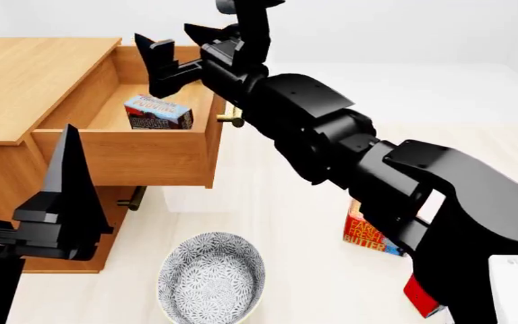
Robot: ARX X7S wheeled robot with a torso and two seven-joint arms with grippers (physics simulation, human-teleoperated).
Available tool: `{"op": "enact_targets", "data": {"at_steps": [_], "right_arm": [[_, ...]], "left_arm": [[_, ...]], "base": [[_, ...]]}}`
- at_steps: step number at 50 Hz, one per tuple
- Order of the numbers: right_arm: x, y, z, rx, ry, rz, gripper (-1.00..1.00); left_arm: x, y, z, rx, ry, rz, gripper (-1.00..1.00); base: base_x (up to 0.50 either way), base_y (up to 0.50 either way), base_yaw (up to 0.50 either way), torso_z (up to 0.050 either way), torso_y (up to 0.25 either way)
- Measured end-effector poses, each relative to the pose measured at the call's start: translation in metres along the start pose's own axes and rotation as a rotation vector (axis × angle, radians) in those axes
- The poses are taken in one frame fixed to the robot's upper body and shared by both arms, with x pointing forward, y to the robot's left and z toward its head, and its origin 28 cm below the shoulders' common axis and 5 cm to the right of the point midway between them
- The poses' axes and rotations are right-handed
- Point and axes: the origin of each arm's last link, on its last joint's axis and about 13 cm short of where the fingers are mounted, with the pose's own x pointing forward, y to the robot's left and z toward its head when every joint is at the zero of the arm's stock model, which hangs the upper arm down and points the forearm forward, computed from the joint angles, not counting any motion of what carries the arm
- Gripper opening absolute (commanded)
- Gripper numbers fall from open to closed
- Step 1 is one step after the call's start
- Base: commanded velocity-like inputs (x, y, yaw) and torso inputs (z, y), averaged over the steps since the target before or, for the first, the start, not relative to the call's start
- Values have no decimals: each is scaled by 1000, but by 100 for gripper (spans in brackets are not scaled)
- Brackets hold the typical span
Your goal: Put the chocolate pudding in the top drawer of the cabinet and close it.
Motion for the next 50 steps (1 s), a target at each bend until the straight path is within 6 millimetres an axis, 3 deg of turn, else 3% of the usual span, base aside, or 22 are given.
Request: {"op": "enact_targets", "data": {"at_steps": [24, 50], "right_arm": [[-25, -15, 12, 23, -115, -30, 100], [-70, -18, 20, 4, -193, -132, 100]], "left_arm": [[0, -2, 2, 6, -3, -4, 100], [-1, -6, 3, 5, -1, -14, 100]], "base": [[0, 0, 0, 0, 0], [0, 0, 0, 0, 0]]}}
